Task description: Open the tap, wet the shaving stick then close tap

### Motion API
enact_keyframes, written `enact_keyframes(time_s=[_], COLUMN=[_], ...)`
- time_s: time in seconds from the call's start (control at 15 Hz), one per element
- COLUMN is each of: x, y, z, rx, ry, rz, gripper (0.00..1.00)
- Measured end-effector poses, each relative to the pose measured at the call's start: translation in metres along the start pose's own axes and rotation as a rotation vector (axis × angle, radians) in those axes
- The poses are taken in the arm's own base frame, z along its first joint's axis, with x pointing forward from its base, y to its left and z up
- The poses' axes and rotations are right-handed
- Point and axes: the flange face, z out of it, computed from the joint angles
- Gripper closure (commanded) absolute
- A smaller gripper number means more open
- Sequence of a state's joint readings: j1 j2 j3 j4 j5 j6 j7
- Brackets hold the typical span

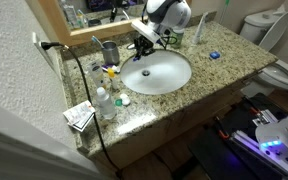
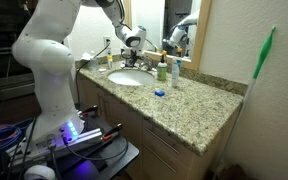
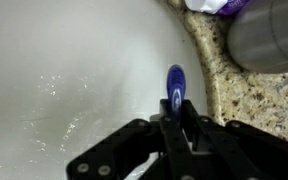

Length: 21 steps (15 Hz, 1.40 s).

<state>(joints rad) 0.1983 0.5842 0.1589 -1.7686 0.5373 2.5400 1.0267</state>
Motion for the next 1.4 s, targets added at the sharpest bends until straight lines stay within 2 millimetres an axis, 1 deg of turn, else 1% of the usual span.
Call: enact_keyframes(time_s=[0.07,0.13,0.47,0.53,1.33,1.4], x=[0.000,0.000,0.006,0.008,0.010,0.010], y=[0.000,0.000,0.003,0.003,0.005,0.005], z=[0.000,0.001,0.002,0.002,0.001,0.000], rx=[0.000,-0.002,-0.010,-0.013,-0.013,-0.013], ry=[0.000,0.000,0.015,0.023,0.032,0.032], rz=[-0.001,0.001,0.031,0.044,0.068,0.069], gripper=[0.85,0.96,0.96,0.85,0.85,0.96])
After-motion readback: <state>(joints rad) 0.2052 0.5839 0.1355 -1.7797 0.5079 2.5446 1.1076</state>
